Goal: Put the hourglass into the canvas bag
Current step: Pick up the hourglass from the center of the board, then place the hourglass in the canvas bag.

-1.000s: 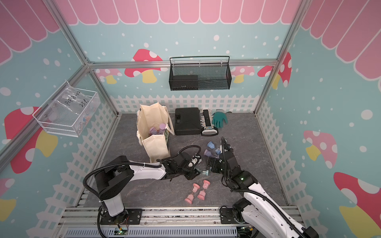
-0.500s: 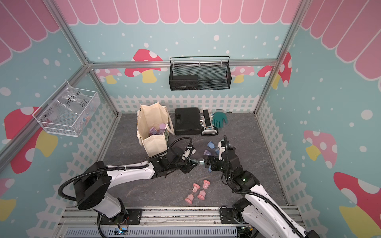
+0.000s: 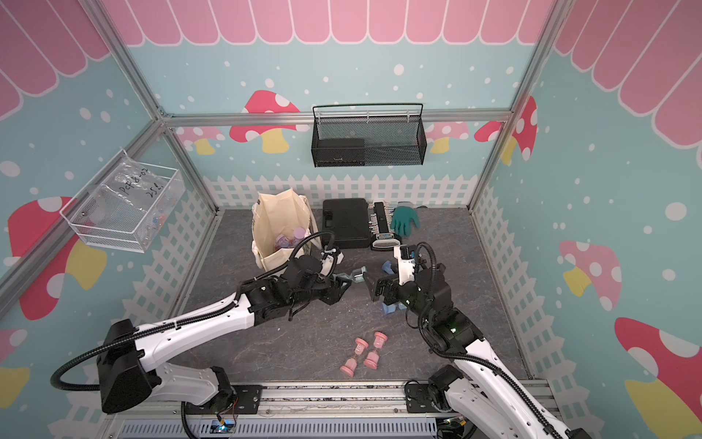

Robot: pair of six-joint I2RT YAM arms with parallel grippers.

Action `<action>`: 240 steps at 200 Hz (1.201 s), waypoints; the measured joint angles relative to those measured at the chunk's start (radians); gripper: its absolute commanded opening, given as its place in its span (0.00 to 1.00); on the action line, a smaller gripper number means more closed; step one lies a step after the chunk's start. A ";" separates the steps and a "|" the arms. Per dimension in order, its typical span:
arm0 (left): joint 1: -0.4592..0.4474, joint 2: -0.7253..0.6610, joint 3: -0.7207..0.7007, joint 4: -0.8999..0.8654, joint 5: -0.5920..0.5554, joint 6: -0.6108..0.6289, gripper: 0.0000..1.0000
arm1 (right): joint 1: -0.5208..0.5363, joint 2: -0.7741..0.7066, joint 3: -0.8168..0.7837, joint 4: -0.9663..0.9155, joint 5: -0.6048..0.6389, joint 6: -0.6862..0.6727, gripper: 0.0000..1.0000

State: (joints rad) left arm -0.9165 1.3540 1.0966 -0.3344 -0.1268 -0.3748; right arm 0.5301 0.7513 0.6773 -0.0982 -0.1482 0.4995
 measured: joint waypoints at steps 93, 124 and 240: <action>0.016 -0.108 0.266 -0.319 -0.305 -0.031 0.35 | 0.000 0.135 0.046 0.224 -0.151 -0.048 1.00; 0.065 -0.109 0.322 -0.399 -0.384 -0.035 0.34 | 0.000 0.187 0.056 0.297 -0.205 -0.047 1.00; 0.384 0.084 0.439 -0.465 -0.370 -0.063 0.31 | 0.000 0.391 0.101 0.531 -0.357 -0.031 0.99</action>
State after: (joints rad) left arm -0.5323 1.4384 1.5352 -0.7998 -0.4965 -0.4381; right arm 0.5301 1.1419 0.7784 0.4328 -0.5056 0.4683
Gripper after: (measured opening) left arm 0.539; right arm 0.996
